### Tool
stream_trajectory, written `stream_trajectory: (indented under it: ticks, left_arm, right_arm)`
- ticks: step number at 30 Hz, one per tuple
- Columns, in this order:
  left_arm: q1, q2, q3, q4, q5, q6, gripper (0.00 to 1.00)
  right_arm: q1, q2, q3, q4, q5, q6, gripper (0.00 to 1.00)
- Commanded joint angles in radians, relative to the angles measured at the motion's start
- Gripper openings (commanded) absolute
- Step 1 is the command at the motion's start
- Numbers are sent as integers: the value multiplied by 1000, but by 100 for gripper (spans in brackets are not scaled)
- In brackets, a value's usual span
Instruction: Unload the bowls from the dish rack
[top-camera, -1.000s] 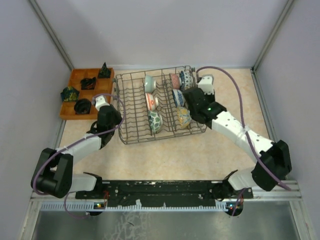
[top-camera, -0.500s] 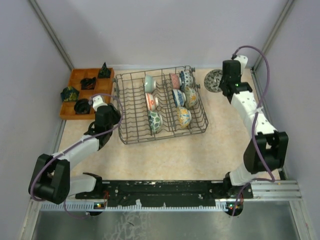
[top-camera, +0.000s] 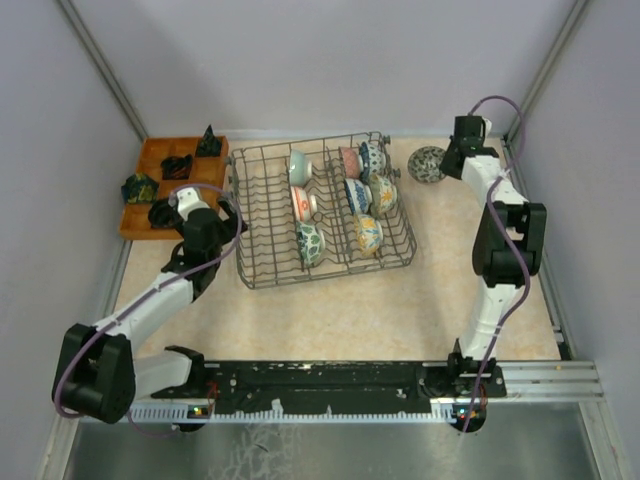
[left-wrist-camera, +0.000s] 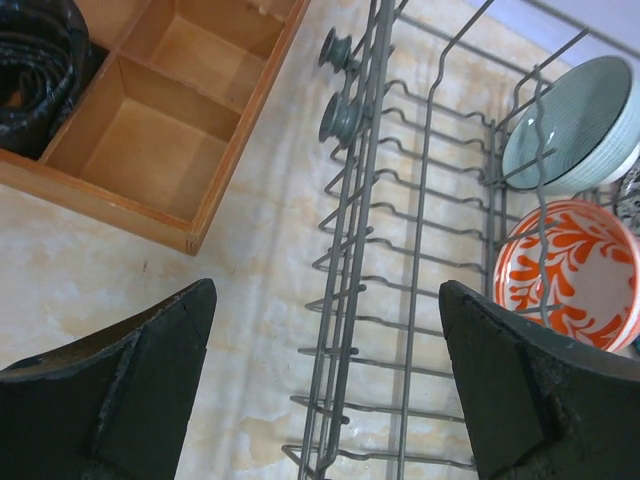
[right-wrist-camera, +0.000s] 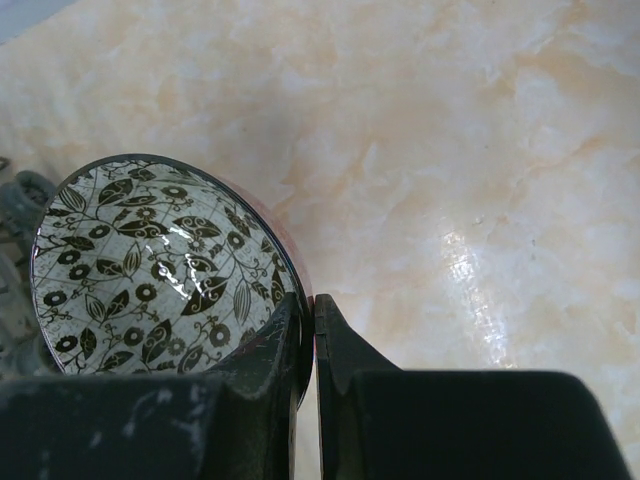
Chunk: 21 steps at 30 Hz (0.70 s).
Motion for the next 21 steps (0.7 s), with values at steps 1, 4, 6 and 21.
stream_trajectory:
  ticks: [1, 4, 6, 21]
  left_arm:
    - [3, -49, 58, -15, -14, 12, 99]
    - [2, -59, 77, 1, 12, 26, 99]
    - [2, -51, 108, -13, 18, 26, 99]
    - [1, 89, 241, 117, 172, 16, 99]
  right_arm:
    - [-34, 30, 118, 67, -73, 20, 0]
    - [-50, 81, 151, 66, -105, 26, 0]
    - [-57, 112, 175, 67, -126, 32, 0]
    - [-64, 243, 261, 74, -181, 49, 0]
